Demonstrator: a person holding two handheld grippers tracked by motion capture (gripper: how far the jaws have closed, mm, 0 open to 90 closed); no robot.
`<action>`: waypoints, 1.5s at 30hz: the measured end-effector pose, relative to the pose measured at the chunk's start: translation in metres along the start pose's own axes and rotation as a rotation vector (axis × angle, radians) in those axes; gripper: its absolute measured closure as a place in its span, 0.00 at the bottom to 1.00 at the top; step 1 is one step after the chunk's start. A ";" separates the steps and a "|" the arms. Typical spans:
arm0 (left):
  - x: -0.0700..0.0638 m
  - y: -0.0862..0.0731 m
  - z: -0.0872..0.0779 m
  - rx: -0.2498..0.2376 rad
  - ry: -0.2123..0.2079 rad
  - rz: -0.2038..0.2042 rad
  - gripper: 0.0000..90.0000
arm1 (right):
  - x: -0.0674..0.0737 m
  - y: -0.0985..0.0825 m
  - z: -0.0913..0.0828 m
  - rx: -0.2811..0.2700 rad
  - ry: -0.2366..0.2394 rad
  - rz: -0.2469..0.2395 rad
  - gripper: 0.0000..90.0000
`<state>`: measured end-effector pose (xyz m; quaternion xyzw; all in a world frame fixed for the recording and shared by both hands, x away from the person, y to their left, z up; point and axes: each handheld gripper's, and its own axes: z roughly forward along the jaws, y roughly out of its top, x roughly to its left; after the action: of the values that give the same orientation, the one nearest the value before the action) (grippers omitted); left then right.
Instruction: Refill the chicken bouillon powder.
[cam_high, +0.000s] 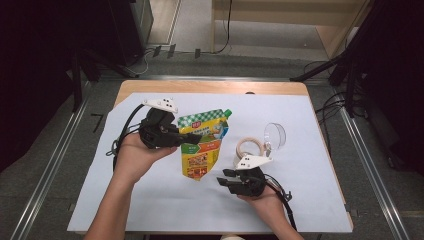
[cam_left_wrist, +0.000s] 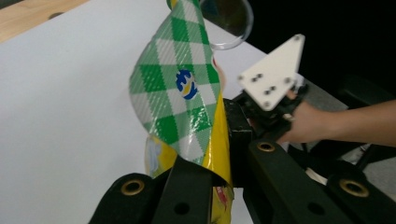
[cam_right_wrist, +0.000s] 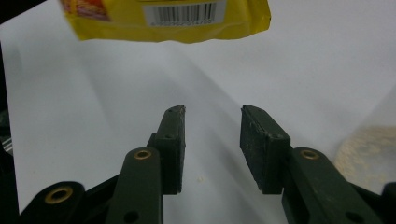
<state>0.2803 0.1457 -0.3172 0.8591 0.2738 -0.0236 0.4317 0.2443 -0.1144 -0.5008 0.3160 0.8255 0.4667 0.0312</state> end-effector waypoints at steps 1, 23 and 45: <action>-0.006 0.002 -0.001 -0.003 -0.007 0.010 1.00 | 0.000 0.001 0.002 0.002 0.002 0.002 0.67; -0.040 0.009 0.006 0.022 -0.130 0.049 1.00 | 0.014 -0.003 0.013 -0.102 -0.050 -0.051 0.80; -0.023 0.003 0.034 -0.020 -0.061 -0.022 0.88 | 0.029 -0.006 0.008 -0.086 -0.012 -0.135 0.83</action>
<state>0.2690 0.1086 -0.3300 0.8504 0.2704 -0.0519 0.4483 0.2207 -0.0946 -0.5024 0.2606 0.8240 0.4965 0.0809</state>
